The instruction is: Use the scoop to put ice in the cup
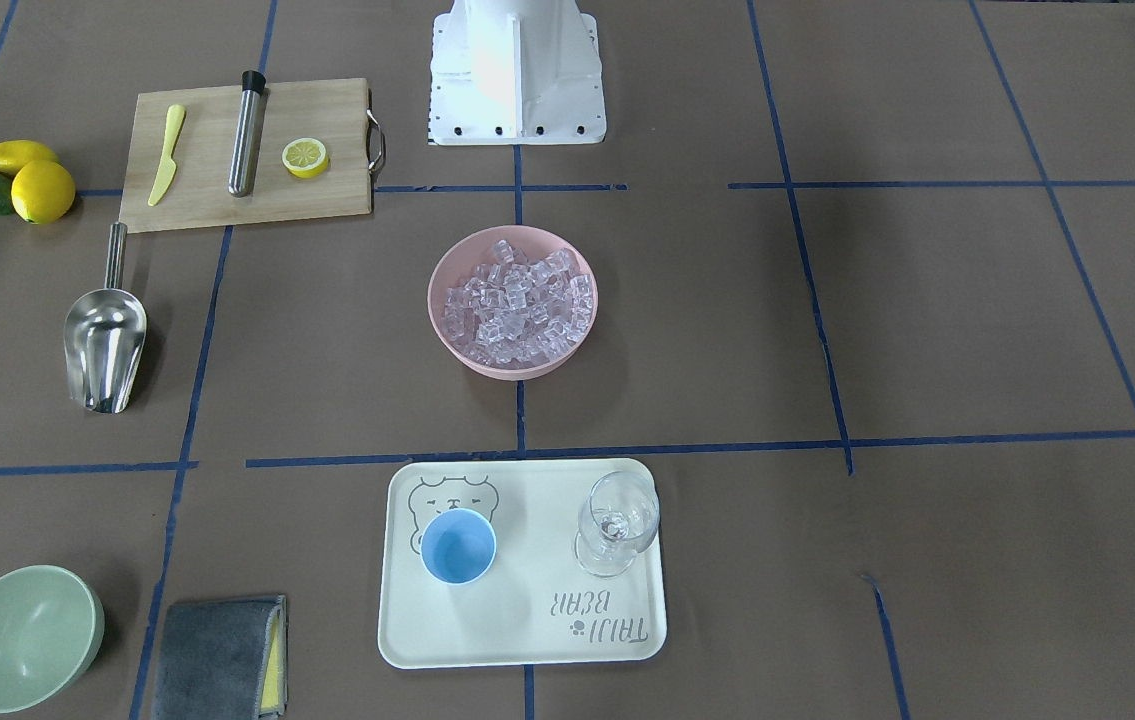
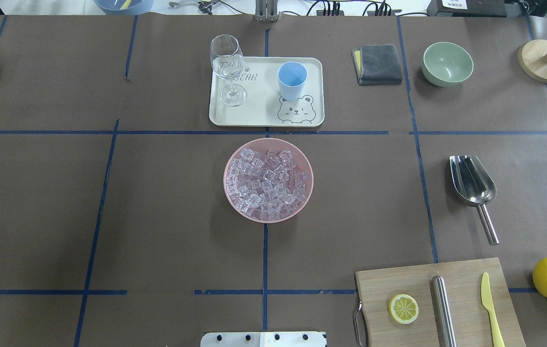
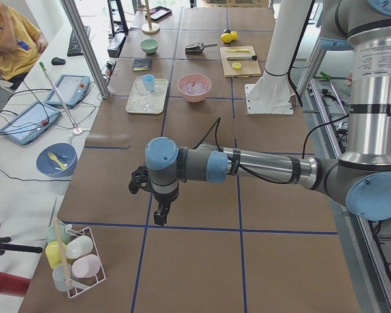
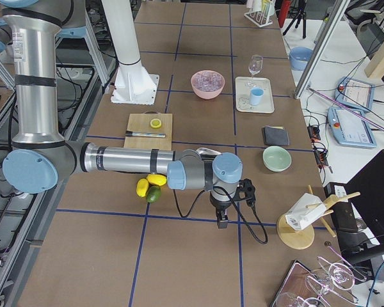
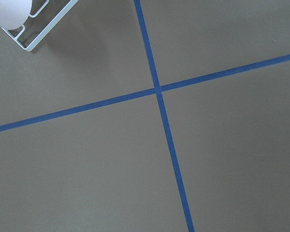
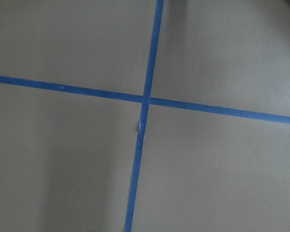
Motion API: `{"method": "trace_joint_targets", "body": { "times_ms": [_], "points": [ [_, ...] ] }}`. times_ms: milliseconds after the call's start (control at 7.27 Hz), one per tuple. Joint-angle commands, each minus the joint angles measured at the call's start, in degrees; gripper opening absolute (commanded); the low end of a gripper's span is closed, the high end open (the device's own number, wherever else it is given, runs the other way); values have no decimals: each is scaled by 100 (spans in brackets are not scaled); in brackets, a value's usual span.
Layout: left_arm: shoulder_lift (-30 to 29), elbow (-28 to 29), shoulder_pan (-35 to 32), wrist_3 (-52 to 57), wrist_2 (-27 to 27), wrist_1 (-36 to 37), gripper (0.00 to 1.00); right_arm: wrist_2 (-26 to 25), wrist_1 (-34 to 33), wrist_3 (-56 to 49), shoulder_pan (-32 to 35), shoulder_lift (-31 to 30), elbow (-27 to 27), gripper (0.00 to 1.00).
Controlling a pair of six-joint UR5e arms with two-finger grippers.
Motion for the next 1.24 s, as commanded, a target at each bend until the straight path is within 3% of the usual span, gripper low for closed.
{"method": "trace_joint_targets", "body": {
  "times_ms": [0, 138, 413, 826, 1101],
  "points": [
    [-209, -21, 9, -17, 275, -2, 100, 11, 32, 37, -28, 43, 340, 100],
    [-619, 170, 9, -34, 425, -202, 100, 3, 33, 63, -28, 43, 533, 100],
    [-675, 338, 8, -51, 383, -1306, 100, 229, 24, 46, -37, 34, 719, 100],
    [-693, 400, 26, -315, 339, -1628, 100, 213, 33, 28, -37, 26, 711, 100],
    [-641, 374, 96, -324, -98, -2563, 100, 231, 24, 46, -159, 34, 711, 100]
  ]
}}
